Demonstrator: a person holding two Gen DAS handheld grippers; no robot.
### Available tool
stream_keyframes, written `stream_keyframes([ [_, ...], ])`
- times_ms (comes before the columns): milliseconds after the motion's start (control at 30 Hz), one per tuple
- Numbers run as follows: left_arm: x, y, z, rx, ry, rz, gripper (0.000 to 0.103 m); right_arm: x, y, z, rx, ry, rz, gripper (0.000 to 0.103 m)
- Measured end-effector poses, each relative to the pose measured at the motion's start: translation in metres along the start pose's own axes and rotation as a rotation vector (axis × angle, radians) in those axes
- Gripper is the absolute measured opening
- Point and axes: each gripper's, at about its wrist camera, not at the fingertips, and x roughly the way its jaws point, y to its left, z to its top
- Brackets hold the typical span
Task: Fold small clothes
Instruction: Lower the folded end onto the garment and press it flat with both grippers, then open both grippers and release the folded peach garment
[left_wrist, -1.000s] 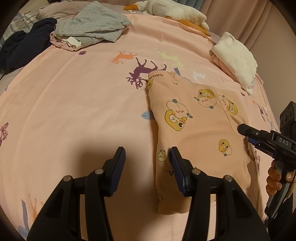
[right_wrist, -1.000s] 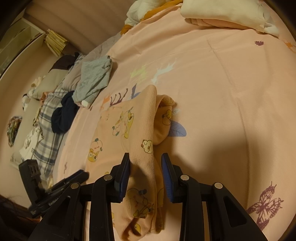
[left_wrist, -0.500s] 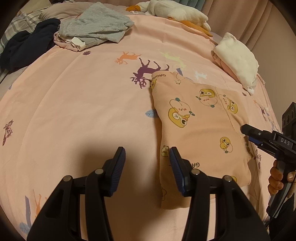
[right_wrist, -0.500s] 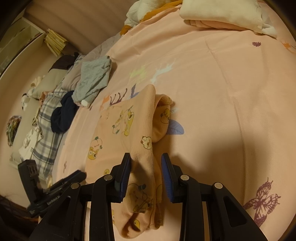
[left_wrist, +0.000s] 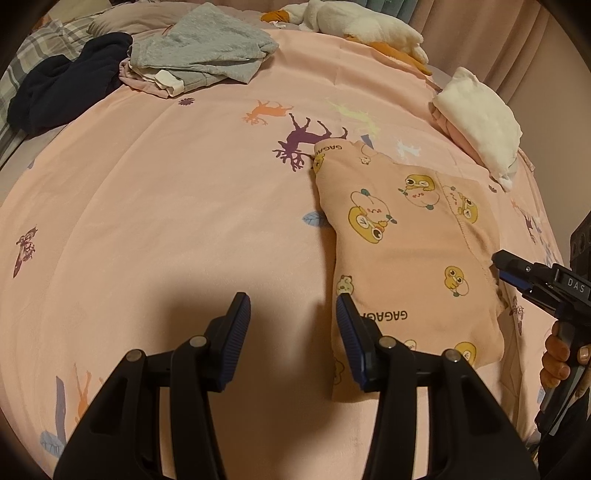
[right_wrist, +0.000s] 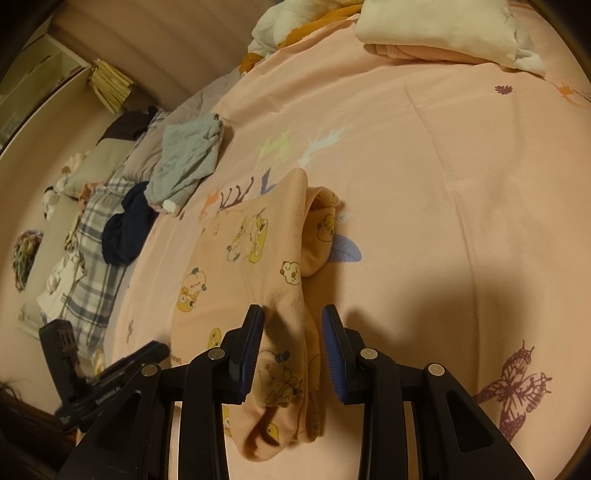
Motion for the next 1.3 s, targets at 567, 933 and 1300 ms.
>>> stream_keyframes([
  [567, -0.012, -0.008, -0.005, 0.01, -0.016, 0.019, 0.054, -0.022, -0.01, -0.005, -0.017, -0.008, 0.009, 0.043],
  [933, -0.023, -0.014, -0.008, 0.012, -0.041, 0.036, 0.073, -0.03, -0.003, -0.011, -0.028, -0.012, 0.004, 0.054],
  [1300, -0.04, -0.024, -0.011, 0.027, -0.072, 0.052, 0.077, -0.041, 0.03, -0.021, -0.101, -0.038, -0.019, 0.071],
])
